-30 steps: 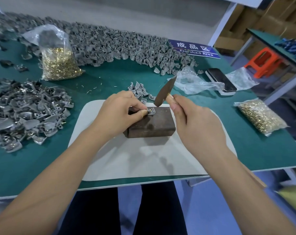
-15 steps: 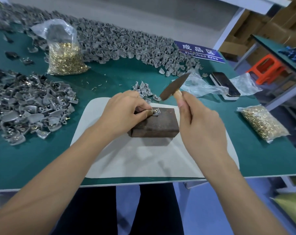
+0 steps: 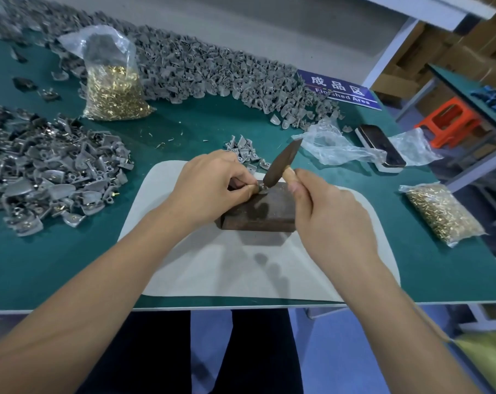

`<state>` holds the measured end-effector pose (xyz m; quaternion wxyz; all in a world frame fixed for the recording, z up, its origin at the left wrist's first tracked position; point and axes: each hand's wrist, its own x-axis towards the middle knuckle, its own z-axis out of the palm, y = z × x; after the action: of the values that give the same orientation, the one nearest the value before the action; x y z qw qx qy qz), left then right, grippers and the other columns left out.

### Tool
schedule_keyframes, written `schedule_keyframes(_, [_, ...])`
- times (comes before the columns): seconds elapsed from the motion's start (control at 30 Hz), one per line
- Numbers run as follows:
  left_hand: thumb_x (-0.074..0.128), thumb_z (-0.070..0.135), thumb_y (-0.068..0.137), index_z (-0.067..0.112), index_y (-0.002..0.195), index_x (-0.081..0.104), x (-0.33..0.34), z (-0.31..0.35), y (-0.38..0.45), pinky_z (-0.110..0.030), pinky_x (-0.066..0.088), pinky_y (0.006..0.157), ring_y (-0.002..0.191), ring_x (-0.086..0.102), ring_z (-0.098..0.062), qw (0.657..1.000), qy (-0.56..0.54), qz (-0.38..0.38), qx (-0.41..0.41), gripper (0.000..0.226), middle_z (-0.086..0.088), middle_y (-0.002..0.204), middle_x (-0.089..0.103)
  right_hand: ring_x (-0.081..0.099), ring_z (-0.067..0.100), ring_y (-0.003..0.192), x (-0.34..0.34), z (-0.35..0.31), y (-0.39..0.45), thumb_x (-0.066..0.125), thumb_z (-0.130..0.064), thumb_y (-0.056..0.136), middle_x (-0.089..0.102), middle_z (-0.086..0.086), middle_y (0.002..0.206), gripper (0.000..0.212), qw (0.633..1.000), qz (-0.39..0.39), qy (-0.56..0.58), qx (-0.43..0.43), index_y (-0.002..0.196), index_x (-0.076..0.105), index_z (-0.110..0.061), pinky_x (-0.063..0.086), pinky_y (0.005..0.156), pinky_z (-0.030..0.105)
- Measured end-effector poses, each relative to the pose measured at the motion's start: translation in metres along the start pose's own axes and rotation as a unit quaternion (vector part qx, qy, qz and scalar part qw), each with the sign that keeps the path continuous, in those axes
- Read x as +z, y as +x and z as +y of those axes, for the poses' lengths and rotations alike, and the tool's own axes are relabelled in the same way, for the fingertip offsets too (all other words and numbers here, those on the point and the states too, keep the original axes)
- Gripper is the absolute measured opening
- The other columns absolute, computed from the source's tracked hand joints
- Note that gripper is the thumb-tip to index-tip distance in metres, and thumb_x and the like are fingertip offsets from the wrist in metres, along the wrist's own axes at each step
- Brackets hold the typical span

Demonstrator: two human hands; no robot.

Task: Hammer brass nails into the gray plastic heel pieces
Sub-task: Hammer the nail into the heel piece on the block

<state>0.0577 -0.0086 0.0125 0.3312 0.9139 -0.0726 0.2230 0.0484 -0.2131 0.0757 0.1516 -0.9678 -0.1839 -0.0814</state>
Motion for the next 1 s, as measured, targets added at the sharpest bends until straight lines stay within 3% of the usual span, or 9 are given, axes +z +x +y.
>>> schedule_keyframes(0.13, [0.082,0.029,0.082,0.032,0.084,0.079,0.001,-0.001,0.001,-0.031,0.042,0.064,0.077,0.056,-0.013,1.000,0.000,-0.001,-0.001,0.004,0.009,0.074,0.059,0.046,0.033,0.061,0.001,0.000,0.001,0.033,-0.047,0.110,0.050,-0.003,0.063,0.027,0.995,0.085,0.051,0.014,0.111,0.055,-0.031,0.032,0.051,0.041])
schedule_keyframes(0.27, [0.083,0.025,0.080,0.031,0.081,0.077,0.002,-0.002,0.000,-0.032,0.043,0.063,0.076,0.057,-0.013,1.000,-0.006,0.006,-0.004,0.009,0.007,0.075,0.062,0.055,0.038,0.073,0.004,0.000,0.000,0.032,-0.049,0.110,0.060,0.001,0.073,0.029,1.000,0.002,0.011,0.007,0.108,0.055,-0.030,0.045,0.061,0.046])
schedule_keyframes(0.33, [0.083,0.024,0.080,0.031,0.082,0.077,0.002,-0.003,0.000,-0.030,0.041,0.063,0.076,0.057,-0.012,1.000,-0.005,0.009,-0.005,0.009,0.007,0.074,0.061,0.052,0.036,0.070,0.002,0.003,0.002,0.032,-0.050,0.110,0.057,-0.002,0.069,0.031,0.999,0.034,0.032,0.018,0.103,0.054,-0.029,0.045,0.060,0.046])
schedule_keyframes(0.43, [0.083,0.024,0.080,0.030,0.080,0.077,0.003,-0.003,0.000,-0.031,0.043,0.063,0.076,0.058,-0.014,1.000,-0.004,0.009,-0.005,0.008,0.007,0.074,0.061,0.050,0.034,0.065,0.005,-0.002,-0.002,0.033,-0.045,0.110,0.053,-0.004,0.066,0.027,0.994,0.082,0.067,0.021,0.112,0.055,-0.031,0.037,0.055,0.042])
schedule_keyframes(0.57, [0.082,0.028,0.081,0.032,0.082,0.077,0.004,-0.003,0.000,-0.030,0.043,0.063,0.076,0.055,-0.009,1.000,-0.010,0.007,-0.012,0.007,0.011,0.073,0.058,0.055,0.038,0.072,0.002,-0.003,0.001,0.030,-0.049,0.109,0.061,0.002,0.073,0.029,1.000,0.003,-0.006,0.002,0.106,0.053,-0.031,0.041,0.058,0.043])
schedule_keyframes(0.7, [0.082,0.035,0.083,0.034,0.084,0.078,0.002,-0.003,0.000,-0.024,0.038,0.061,0.075,0.051,-0.005,1.000,-0.014,-0.001,-0.011,0.004,0.017,0.071,0.054,0.052,0.036,0.062,-0.004,-0.004,0.002,0.032,-0.045,0.110,0.058,0.001,0.067,0.028,0.991,0.116,0.071,0.023,0.115,0.056,-0.031,0.040,0.054,0.044])
schedule_keyframes(0.77, [0.082,0.034,0.083,0.035,0.083,0.078,0.002,-0.004,0.000,-0.027,0.039,0.061,0.076,0.053,-0.007,1.000,-0.013,0.001,-0.011,0.005,0.016,0.071,0.054,0.054,0.038,0.067,0.000,-0.007,-0.001,0.033,-0.042,0.110,0.063,0.003,0.073,0.028,0.996,0.070,0.057,0.012,0.118,0.056,-0.030,0.042,0.057,0.045])
schedule_keyframes(0.87, [0.081,0.035,0.083,0.036,0.083,0.077,0.002,-0.003,0.001,-0.020,0.037,0.061,0.076,0.051,-0.005,1.000,-0.008,0.002,-0.015,0.005,0.018,0.070,0.054,0.055,0.039,0.073,-0.003,0.002,0.000,0.030,-0.051,0.109,0.060,0.002,0.071,0.034,1.000,-0.017,0.018,0.020,0.099,0.052,-0.028,0.048,0.063,0.047])
schedule_keyframes(1.0, [0.081,0.036,0.084,0.036,0.084,0.078,0.002,-0.003,0.001,-0.019,0.034,0.061,0.077,0.051,-0.005,1.000,-0.002,-0.004,-0.013,0.004,0.019,0.071,0.053,0.050,0.032,0.062,-0.005,0.003,0.001,0.033,-0.048,0.109,0.056,-0.001,0.065,0.029,0.991,0.100,0.083,0.031,0.108,0.056,-0.030,0.041,0.055,0.043])
